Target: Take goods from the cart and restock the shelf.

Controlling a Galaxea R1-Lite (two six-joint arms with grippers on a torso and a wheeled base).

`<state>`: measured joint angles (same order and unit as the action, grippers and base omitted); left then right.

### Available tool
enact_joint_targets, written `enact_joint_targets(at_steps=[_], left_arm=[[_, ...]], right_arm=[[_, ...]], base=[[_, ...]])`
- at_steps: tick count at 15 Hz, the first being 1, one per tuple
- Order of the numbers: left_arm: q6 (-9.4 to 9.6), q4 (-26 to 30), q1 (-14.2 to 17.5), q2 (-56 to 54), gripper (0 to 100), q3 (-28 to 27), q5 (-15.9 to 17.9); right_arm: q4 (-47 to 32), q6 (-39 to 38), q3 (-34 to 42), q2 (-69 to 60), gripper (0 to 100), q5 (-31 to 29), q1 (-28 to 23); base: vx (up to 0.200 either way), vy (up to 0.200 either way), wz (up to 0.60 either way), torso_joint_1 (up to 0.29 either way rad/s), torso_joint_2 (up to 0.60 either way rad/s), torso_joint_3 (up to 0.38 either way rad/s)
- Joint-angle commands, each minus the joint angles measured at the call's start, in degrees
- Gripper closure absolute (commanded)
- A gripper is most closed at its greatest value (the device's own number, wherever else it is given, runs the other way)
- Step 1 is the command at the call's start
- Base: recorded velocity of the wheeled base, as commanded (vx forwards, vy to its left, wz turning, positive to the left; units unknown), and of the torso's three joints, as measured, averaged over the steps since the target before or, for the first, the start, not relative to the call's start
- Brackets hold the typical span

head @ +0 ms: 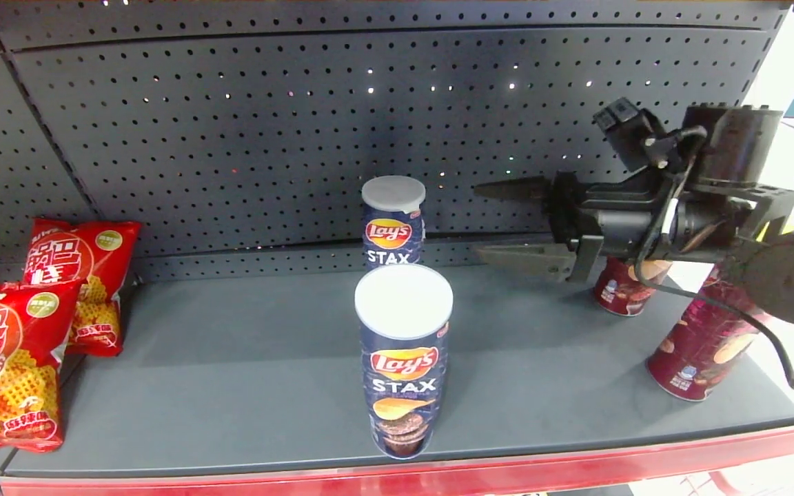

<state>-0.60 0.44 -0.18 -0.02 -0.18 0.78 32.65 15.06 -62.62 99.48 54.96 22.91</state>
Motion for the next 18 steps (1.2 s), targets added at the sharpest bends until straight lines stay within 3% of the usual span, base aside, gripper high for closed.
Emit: enact_joint_targets(at_steps=[1,4,10,13,14,18], left_arm=[[-0.02,0.00,0.01,0.02,0,0.01,0.01],[-0.02,0.00,0.01,0.02,0,0.01,0.01],[-0.02,0.00,0.01,0.02,0,0.01,0.01],[-0.02,0.00,0.01,0.02,0,0.01,0.01],[-0.02,0.00,0.01,0.02,0,0.01,0.01],[-0.02,0.00,0.01,0.02,0,0.01,0.01]], right_arm=[[-0.04,-0.55,0.31,-5.52,0,-0.81,2.05],[-0.04,-1.26,4.18,-14.75,0,-2.57,6.01],[-0.39,-6.00,27.99,-42.35,0,-6.62,6.63],[-0.48,-9.17,34.15,-52.37,0,-8.02,4.25],[-1.01,-13.03,37.31,-59.66,0,-8.55,-0.23],[-24.03,-19.63,32.48,-74.95,0,-20.15,-8.84]], base=[[0.000,0.000,0.00,0.000,0.00,0.000],[0.000,0.000,0.00,0.000,0.00,0.000],[0.000,0.000,0.00,0.000,0.00,0.000],[0.000,0.000,0.00,0.000,0.00,0.000],[0.000,0.000,0.00,0.000,0.00,0.000],[0.000,0.000,0.00,0.000,0.00,0.000]])
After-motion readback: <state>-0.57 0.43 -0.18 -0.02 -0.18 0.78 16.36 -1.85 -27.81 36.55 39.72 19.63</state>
